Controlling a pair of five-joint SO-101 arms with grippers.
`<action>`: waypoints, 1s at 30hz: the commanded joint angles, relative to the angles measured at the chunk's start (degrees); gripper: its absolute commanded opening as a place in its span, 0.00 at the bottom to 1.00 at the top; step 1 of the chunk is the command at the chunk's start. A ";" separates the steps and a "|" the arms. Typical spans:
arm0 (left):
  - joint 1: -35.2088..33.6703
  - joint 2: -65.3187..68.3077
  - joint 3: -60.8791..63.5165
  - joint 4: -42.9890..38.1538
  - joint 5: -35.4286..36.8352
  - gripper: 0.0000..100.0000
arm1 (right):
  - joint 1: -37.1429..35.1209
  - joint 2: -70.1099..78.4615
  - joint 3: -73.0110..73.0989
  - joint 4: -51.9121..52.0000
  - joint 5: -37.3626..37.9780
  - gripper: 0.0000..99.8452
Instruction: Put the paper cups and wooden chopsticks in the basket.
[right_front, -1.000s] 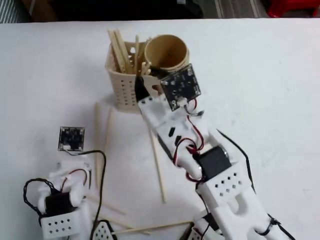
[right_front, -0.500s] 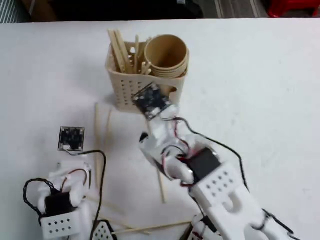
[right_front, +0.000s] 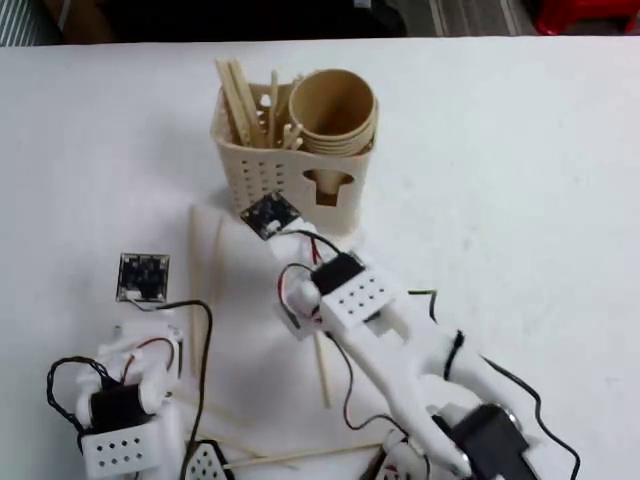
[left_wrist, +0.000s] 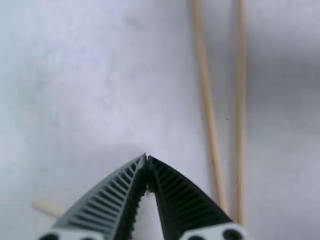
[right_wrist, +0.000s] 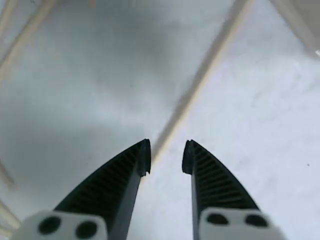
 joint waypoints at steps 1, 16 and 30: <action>0.84 -0.66 -0.26 0.35 -0.18 0.03 | 0.92 2.77 -2.20 -3.21 -0.62 0.12; 0.84 -0.66 -0.26 0.35 -0.18 0.03 | 0.92 15.69 -3.43 -10.24 -0.18 0.03; 0.84 -0.66 -0.26 0.35 -0.18 0.03 | 0.57 14.29 -3.52 -1.89 -0.09 0.02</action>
